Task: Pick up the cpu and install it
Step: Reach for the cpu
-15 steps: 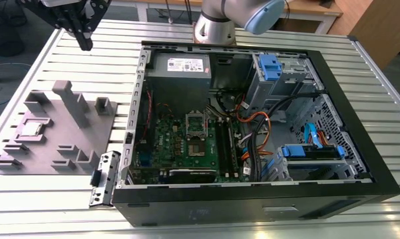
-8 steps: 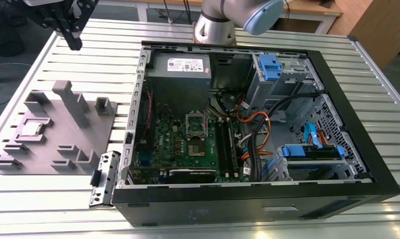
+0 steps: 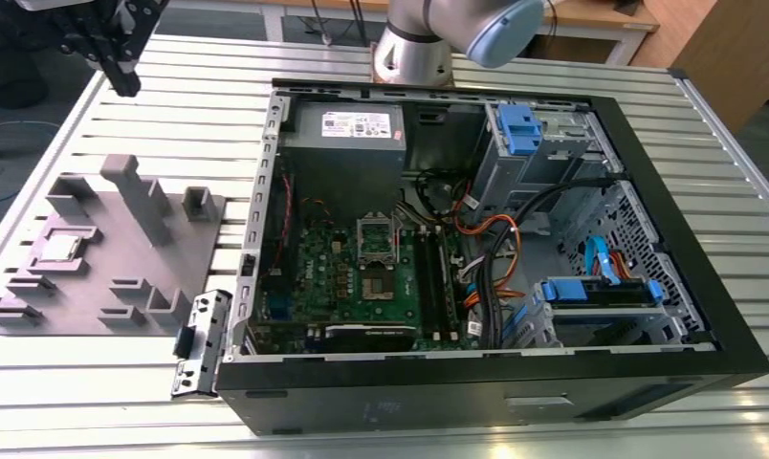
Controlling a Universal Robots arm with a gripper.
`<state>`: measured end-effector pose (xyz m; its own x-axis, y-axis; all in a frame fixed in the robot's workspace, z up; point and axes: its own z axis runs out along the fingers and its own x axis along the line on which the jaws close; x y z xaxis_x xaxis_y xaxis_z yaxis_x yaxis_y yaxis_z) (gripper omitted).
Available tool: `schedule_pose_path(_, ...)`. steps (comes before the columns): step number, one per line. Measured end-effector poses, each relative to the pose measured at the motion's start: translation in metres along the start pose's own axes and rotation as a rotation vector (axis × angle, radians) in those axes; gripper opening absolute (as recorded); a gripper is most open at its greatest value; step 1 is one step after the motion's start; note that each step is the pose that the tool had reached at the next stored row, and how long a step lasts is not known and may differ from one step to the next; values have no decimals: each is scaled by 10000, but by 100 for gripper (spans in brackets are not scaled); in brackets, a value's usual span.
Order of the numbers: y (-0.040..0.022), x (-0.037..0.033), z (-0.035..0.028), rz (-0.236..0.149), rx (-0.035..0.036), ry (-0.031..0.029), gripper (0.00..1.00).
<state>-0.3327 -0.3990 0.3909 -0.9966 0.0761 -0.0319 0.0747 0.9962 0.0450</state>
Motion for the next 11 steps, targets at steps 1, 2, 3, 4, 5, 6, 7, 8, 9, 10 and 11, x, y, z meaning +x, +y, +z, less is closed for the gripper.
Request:
schedule_pose_path(1,-2,23,2,0,0,0,11)
schedule_pose_path(2,-3,47,4,1,-1,-1,11)
schedule_pose_path(3,-5,74,5,2,0,0,11)
schedule_pose_path(4,-7,96,7,1,0,0,11)
schedule_pose_path(5,-9,119,9,1,-1,-1,11)
schedule_pose_path(6,-11,141,11,1,0,0,11)
schedule_pose_path(7,-13,164,13,1,-1,0,11)
schedule_pose_path(8,-15,186,15,1,0,0,11)
schedule_pose_path(9,-16,207,17,0,0,0,11)
schedule_pose_path(10,-18,228,19,1,-1,-1,11)
schedule_pose_path(11,-20,246,22,0,0,-1,11)
